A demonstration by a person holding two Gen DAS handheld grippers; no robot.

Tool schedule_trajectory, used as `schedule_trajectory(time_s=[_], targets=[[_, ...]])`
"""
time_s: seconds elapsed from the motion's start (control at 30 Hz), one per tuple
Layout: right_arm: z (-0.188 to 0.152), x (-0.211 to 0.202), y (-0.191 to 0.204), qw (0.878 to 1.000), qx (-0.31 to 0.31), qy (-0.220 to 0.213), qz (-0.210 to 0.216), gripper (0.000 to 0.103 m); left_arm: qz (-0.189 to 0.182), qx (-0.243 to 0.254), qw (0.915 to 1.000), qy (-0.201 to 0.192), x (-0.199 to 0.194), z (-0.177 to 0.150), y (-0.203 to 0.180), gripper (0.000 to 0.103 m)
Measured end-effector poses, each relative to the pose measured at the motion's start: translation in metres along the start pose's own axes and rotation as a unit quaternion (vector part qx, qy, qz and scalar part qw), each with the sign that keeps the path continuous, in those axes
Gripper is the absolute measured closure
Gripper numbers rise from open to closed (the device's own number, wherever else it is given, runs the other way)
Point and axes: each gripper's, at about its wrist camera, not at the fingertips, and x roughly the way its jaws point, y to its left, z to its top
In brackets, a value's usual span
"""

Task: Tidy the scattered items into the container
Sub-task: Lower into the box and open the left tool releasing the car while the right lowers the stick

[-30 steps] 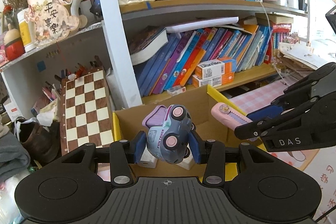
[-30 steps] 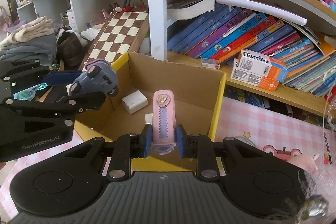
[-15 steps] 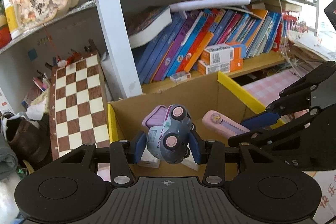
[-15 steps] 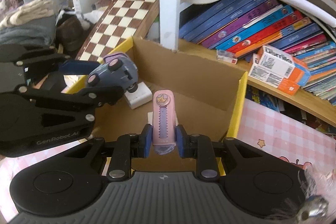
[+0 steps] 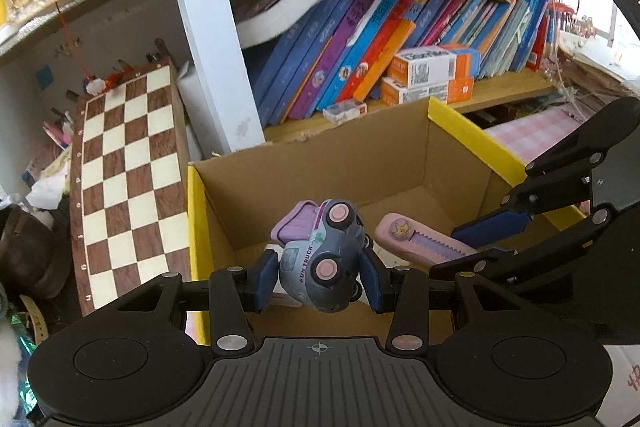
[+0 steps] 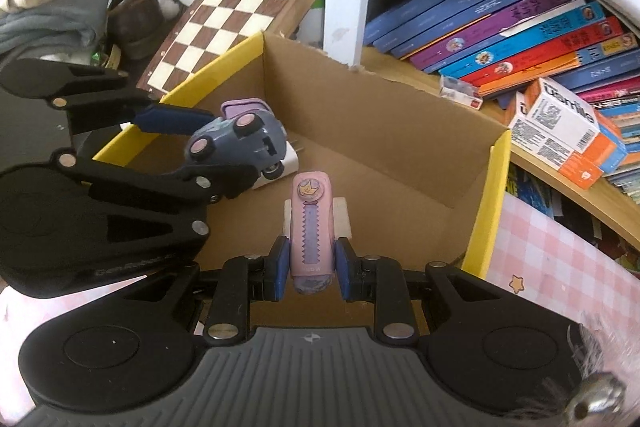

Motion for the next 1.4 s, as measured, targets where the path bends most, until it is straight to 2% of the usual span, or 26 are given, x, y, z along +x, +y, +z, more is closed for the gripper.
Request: schedule_trajectory(time_s=[0.7,1.4], targets=[[0.002,0.032,-0.007,0.999,-0.004,0.045,0.016,0.080,0.003,0.002,0.9996,0.030,0.023,-0.005,0.007,0.060],[-0.001,0.042,-0.012,0.998,0.005,0.054,0.020,0.080,0.006,0.028,0.9990,0.033,0.031,0.000,-0.001,0.060]])
